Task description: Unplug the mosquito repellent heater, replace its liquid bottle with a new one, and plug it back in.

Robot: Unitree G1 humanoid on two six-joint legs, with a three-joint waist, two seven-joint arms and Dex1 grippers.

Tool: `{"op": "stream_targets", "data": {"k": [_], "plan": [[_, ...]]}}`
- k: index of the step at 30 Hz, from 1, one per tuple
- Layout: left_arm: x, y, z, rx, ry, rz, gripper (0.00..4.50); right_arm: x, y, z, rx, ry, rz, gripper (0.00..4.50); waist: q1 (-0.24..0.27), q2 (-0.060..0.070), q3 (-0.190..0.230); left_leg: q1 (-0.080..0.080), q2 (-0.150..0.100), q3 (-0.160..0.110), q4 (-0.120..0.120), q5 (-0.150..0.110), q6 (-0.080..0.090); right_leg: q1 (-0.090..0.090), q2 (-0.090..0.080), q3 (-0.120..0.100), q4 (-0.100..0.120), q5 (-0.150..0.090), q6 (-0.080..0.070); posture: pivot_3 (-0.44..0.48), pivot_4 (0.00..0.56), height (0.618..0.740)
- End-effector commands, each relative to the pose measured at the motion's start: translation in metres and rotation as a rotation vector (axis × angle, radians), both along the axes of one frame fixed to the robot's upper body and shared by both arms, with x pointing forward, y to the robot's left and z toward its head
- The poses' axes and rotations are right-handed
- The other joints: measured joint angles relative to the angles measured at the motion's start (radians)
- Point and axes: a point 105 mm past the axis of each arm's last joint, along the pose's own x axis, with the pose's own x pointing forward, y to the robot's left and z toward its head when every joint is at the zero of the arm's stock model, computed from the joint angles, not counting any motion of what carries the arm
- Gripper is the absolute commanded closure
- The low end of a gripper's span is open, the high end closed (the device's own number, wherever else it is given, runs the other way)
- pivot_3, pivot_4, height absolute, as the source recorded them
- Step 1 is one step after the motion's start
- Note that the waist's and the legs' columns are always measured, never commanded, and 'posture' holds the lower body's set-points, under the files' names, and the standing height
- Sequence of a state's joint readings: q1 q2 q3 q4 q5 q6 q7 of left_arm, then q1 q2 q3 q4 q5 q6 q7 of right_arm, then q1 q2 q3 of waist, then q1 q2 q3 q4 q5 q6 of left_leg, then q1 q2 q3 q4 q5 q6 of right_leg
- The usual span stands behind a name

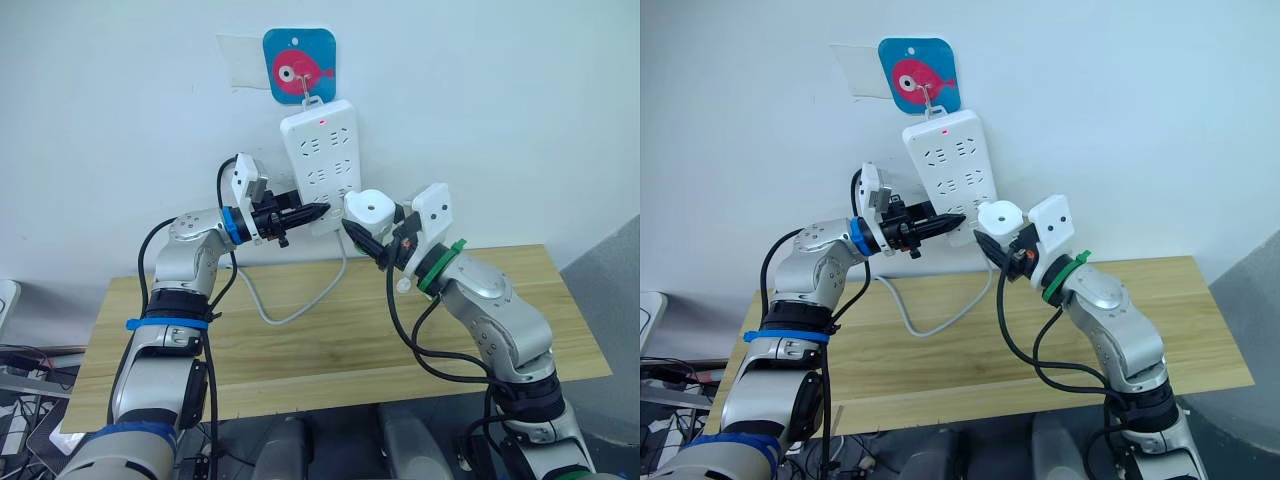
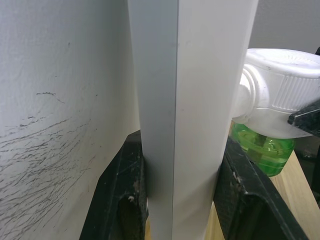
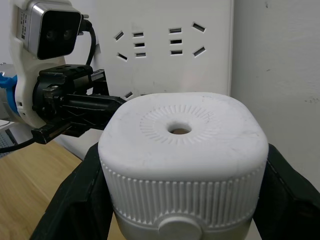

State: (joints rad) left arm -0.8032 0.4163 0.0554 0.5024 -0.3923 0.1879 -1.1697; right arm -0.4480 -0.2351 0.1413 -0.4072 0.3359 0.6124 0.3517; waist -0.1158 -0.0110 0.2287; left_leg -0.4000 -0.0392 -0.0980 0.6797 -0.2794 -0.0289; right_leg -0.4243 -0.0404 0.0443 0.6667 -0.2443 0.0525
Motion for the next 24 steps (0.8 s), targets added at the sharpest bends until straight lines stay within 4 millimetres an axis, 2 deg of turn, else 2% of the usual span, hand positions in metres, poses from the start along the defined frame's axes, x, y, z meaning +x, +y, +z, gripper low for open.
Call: {"op": "stream_targets", "data": {"k": [1, 12, 15, 24], "plan": [[-0.006, -0.004, 0.015, 0.005, -0.073, -0.032, 3.18, -0.002, 0.003, 0.017, 0.022, -0.068, 0.008, 1.42, 0.000, 0.000, 0.000, 0.000, 0.000, 0.000, 0.000, 0.000, 0.000, 0.000, 0.000, 0.000, 0.000, 0.000, 0.000, -0.154, 0.179, 0.740], [-0.006, -0.006, 0.015, -0.004, -0.072, -0.038, 3.18, 0.006, 0.014, 0.016, -0.002, -0.083, -0.014, 1.42, -0.004, 0.000, 0.000, 0.000, 0.000, 0.000, 0.000, 0.000, 0.000, 0.000, 0.000, 0.000, 0.000, 0.000, 0.000, -0.156, 0.180, 0.740], [-0.007, -0.009, 0.015, -0.007, -0.069, -0.047, 3.18, 0.012, 0.021, 0.013, -0.016, -0.076, -0.040, 1.42, -0.011, 0.000, 0.000, 0.000, 0.000, 0.000, 0.000, 0.000, 0.000, 0.000, 0.000, 0.000, 0.001, 0.000, 0.000, -0.155, 0.181, 0.740], [-0.009, -0.010, 0.016, -0.024, -0.065, -0.051, 3.18, 0.014, 0.037, 0.007, 0.011, -0.048, -0.059, 1.42, -0.025, 0.000, 0.000, 0.001, -0.001, 0.000, 0.001, 0.000, -0.001, -0.001, 0.000, 0.001, 0.007, 0.000, 0.000, -0.151, 0.180, 0.740]]}}
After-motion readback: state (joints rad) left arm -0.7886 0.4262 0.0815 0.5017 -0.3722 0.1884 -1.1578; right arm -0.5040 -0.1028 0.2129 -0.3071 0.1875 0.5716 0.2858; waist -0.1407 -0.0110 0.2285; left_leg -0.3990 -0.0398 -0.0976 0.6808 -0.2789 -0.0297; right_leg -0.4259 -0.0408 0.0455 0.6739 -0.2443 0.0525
